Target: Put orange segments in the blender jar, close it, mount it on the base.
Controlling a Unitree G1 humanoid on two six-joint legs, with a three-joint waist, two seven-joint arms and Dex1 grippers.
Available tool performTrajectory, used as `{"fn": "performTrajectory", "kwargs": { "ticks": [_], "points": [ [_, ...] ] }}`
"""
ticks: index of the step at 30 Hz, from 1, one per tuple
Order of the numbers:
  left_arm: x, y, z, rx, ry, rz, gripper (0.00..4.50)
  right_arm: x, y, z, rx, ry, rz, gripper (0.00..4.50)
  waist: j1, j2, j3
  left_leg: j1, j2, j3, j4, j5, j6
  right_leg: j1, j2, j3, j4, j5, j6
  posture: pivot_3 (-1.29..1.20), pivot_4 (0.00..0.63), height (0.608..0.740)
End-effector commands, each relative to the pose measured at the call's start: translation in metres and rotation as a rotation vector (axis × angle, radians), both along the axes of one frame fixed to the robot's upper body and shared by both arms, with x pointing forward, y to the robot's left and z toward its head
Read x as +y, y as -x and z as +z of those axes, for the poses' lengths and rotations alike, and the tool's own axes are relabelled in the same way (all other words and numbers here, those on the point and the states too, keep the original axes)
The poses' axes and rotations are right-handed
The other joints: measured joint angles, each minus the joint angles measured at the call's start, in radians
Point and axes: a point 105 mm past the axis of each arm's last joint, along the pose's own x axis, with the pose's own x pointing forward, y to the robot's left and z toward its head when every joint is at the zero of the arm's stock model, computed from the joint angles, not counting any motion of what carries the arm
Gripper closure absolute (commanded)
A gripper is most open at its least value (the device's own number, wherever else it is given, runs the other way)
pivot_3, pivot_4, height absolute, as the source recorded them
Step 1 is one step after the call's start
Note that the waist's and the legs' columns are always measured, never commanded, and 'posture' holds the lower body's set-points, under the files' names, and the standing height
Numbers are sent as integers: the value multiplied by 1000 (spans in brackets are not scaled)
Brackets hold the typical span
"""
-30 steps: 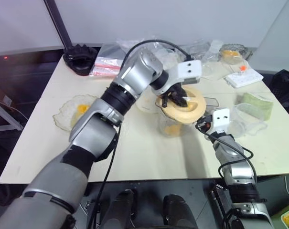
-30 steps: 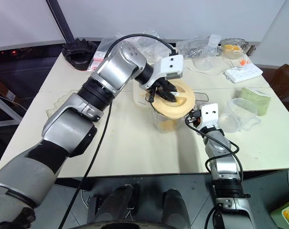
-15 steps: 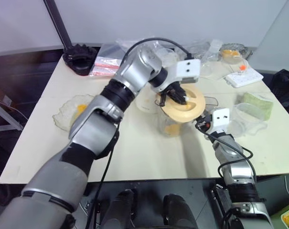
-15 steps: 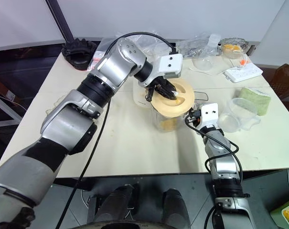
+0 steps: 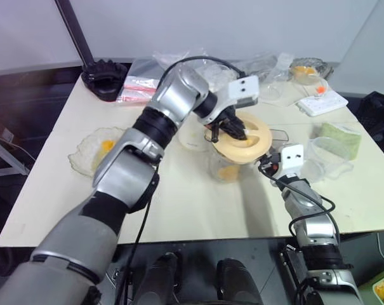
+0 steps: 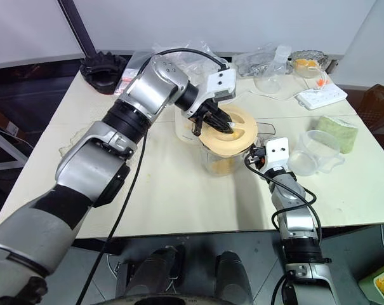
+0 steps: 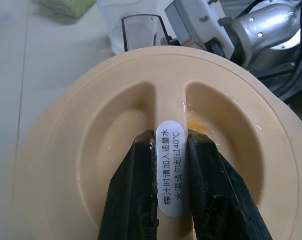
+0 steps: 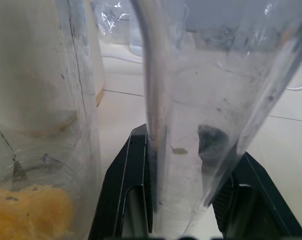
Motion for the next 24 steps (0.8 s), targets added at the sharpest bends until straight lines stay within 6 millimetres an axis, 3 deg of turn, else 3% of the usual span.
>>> {"fn": "performTrajectory", "kwargs": {
  "ticks": [1,15,24],
  "points": [
    [8,-1,-32,84,-70,60,4236,-14,2,-14,60,59,-49,3538,0,0,0,0,0,0,0,0,0,0,0,0,0,0,0,0,150,740],
    [12,-20,-57,158,-45,395,4236,-14,1,-14,59,57,-53,3538,19,0,-9,6,-1,-1,-1,0,0,6,-3,-1,-1,-3,-2,0,150,740],
    [15,-18,-61,143,-50,365,4236,-14,0,-14,61,59,-50,3538,22,0,-13,6,-3,-1,-3,0,-1,6,-4,-1,-2,-3,-1,0,150,740]
  ]
}}
